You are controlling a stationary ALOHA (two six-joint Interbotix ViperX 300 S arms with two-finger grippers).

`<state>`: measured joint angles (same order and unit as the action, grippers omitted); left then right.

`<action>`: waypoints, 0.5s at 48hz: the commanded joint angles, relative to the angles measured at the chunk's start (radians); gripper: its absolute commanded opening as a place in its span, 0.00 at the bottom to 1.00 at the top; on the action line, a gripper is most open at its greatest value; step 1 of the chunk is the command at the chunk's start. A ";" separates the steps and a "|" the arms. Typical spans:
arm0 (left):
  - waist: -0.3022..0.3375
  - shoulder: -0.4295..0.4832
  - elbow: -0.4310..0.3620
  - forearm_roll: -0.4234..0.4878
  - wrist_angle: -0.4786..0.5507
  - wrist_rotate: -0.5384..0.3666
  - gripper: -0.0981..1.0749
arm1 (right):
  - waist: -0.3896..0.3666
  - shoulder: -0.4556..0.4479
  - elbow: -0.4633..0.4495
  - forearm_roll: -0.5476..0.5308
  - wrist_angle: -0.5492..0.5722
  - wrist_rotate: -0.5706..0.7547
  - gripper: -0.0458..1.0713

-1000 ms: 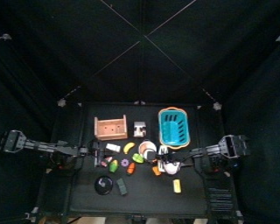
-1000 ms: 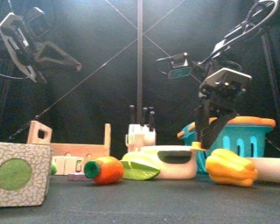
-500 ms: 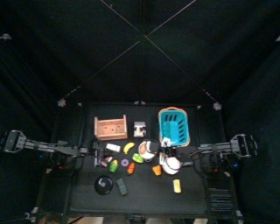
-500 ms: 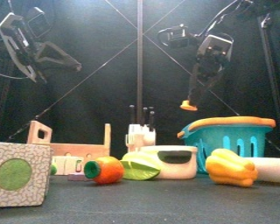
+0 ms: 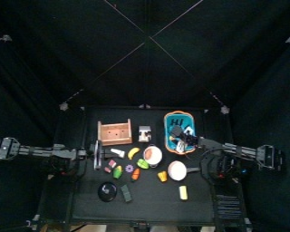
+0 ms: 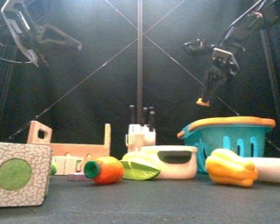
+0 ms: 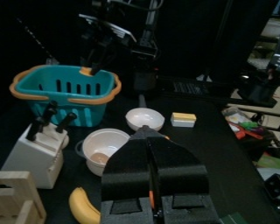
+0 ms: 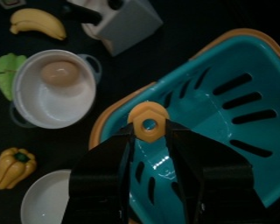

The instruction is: Place yellow nut in basket

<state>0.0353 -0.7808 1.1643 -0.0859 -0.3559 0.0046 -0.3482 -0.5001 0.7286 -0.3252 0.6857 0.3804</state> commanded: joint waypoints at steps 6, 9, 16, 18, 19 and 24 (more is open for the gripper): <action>0.021 -0.037 0.032 0.014 -0.011 0.000 0.07 | -0.049 0.015 0.011 0.009 -0.032 0.002 0.62; 0.021 -0.037 0.049 0.014 -0.018 0.000 0.07 | -0.067 0.026 0.017 0.003 -0.032 0.000 0.62; 0.023 -0.038 0.074 0.018 -0.028 0.002 0.07 | -0.106 0.038 0.037 0.000 -0.029 0.002 0.62; 0.021 -0.038 0.077 0.021 -0.028 0.002 0.07 | -0.114 0.046 0.043 0.000 -0.028 0.002 0.62; 0.023 -0.038 0.080 0.023 -0.028 0.002 0.07 | -0.115 0.046 0.046 0.002 -0.028 0.002 0.62; 0.021 -0.038 0.084 0.034 -0.026 0.002 0.07 | -0.133 0.057 0.064 -0.003 -0.028 0.002 0.63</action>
<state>0.0552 -0.8207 1.2594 -0.0614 -0.3728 0.0031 -0.4663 -0.4403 0.7931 -0.3237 0.6611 0.3804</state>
